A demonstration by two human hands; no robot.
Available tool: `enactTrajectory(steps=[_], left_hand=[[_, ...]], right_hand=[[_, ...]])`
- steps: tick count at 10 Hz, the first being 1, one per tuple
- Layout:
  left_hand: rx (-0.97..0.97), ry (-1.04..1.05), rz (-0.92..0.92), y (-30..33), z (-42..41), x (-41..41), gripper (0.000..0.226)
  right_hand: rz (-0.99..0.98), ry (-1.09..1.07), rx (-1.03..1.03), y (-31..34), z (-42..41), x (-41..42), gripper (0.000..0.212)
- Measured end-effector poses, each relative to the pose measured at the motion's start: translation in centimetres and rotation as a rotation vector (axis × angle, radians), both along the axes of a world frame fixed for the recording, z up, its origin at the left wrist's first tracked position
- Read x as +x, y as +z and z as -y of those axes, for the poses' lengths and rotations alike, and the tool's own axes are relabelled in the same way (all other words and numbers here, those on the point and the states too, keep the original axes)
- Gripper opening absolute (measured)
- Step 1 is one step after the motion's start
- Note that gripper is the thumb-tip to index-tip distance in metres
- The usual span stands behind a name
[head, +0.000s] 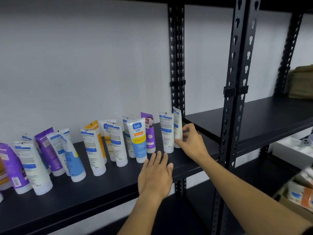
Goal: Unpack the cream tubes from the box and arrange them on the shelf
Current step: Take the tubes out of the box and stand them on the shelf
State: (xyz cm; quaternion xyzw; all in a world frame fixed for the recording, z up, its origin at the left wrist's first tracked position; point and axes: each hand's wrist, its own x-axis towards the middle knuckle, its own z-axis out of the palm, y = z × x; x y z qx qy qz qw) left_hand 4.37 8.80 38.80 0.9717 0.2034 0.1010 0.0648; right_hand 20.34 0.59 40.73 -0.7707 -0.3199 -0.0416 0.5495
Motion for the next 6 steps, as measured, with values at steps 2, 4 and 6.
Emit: enactTrajectory(steps=[2,4,6], left_hand=[[0.021,0.0,-0.007,-0.1,0.0,0.0,0.053],[0.03,-0.004,-0.013,-0.1,0.0,-0.1,0.053],[0.036,-0.003,-0.001,-0.2,0.1,0.0,0.053]], right_hand=[[-0.005,-0.005,0.0,-0.7,-0.2,0.3,0.039],[-0.019,-0.064,0.004,-1.0,-0.5,0.4,0.038],[0.036,-0.129,0.123,-1.0,0.2,-1.1,0.037]])
